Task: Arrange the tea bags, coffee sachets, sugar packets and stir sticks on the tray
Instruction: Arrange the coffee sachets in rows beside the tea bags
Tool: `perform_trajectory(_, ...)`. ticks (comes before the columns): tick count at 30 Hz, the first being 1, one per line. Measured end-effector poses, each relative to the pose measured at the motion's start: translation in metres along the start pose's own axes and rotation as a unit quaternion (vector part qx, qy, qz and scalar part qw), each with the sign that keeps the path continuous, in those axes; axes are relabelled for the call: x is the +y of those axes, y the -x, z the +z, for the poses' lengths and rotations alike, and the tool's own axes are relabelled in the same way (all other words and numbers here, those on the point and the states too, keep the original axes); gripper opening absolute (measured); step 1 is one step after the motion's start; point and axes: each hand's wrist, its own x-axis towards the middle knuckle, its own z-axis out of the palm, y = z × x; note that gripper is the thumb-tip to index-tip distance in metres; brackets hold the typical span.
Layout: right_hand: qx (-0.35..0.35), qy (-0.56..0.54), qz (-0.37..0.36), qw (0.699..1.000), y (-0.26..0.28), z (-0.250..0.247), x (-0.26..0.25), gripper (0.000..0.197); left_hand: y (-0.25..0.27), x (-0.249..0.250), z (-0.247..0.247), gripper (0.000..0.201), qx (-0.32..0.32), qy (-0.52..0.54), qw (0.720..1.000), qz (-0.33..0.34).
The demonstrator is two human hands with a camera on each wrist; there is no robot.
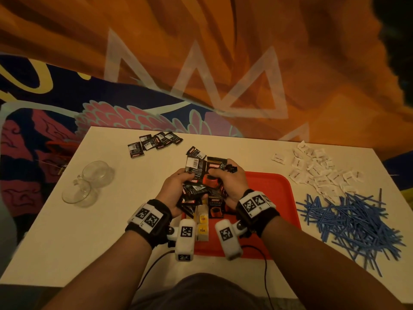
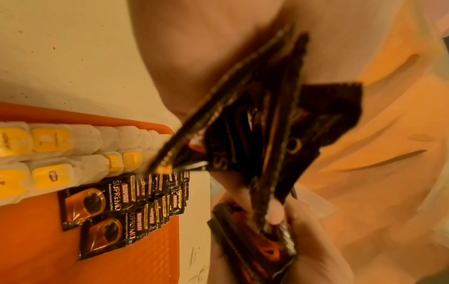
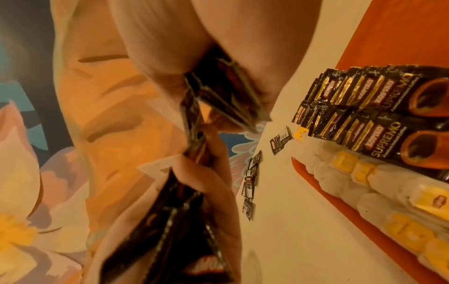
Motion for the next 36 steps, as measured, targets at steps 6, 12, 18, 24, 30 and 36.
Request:
perform_trajectory(6, 0.032, -0.049, -0.002, 0.998, -0.009, -0.007, -0.006, 0.035, 0.002, -0.002, 0.002, 0.024, -0.028, -0.010, 1.000, 0.008)
perform_trajectory(12, -0.081, 0.021, 0.041, 0.996, -0.007, -0.007, -0.006, 0.027, 0.004, -0.002, 0.007, 0.021, -0.051, -0.040, 0.998, 0.021)
perform_trajectory(18, -0.055, 0.089, 0.003, 0.994, -0.005, -0.005, 0.001, 0.013, 0.004, -0.006, 0.009, 0.035, -0.036, -0.048, 0.998, 0.003)
perform_trajectory(24, 0.013, 0.366, -0.276, 0.889, -0.006, -0.006, -0.001, 0.012, 0.001, -0.001, 0.003, 0.062, 0.020, -0.029, 0.998, -0.058)
perform_trajectory(30, -0.148, 0.558, -0.342, 0.741, 0.001, -0.014, -0.008, 0.036, 0.000, 0.004, -0.002, 0.025, 0.016, -0.012, 0.998, -0.063)
perform_trajectory(36, -0.072, 0.345, -0.219, 0.910, 0.004, -0.010, -0.004, 0.034, -0.002, 0.003, -0.005, 0.008, 0.047, -0.043, 0.998, 0.023)
